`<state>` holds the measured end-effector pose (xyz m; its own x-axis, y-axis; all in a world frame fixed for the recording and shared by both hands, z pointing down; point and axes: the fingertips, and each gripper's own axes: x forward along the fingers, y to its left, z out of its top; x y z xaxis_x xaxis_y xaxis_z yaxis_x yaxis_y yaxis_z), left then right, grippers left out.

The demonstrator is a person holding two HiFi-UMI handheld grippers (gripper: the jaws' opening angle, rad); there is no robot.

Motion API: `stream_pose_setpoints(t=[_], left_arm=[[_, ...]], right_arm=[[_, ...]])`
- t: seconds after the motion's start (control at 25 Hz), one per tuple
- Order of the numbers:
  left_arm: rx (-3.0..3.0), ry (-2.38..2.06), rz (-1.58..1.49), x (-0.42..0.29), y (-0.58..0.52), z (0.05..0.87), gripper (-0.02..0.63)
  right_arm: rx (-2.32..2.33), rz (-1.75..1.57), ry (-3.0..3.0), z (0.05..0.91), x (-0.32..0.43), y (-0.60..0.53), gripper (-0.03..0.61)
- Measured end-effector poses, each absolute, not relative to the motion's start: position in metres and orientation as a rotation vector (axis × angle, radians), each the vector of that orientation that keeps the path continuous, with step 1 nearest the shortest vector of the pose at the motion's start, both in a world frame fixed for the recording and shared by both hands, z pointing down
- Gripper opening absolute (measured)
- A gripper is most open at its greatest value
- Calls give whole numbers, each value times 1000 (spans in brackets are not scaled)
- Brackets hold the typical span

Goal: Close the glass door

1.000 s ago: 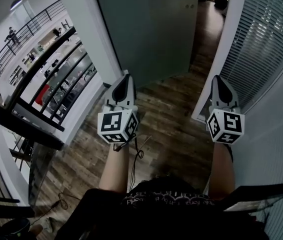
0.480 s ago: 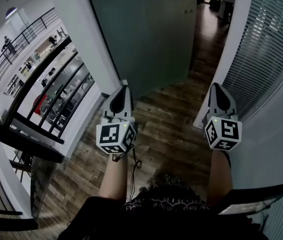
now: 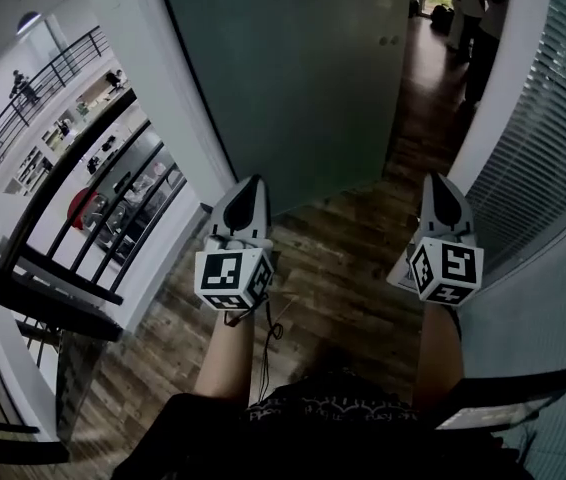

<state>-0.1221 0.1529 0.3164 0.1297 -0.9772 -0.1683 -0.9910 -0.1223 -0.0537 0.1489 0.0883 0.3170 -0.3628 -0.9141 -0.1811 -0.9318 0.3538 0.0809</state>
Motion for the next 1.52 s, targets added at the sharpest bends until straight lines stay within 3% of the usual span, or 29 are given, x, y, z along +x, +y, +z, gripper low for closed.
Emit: stream_pose_setpoints(t=[0.44, 1.2, 1.52], left_arm=[[-2232, 2002, 149, -133, 41, 319, 2], [-2333, 1935, 138, -219, -174, 327, 2], [-2367, 1925, 117, -178, -266, 334, 2]], right_arm=[[-1731, 258, 2510, 317, 147, -26, 2], [-1865, 266, 2465, 324, 81, -220, 2], [-1877, 271, 2471, 318, 117, -307, 2]])
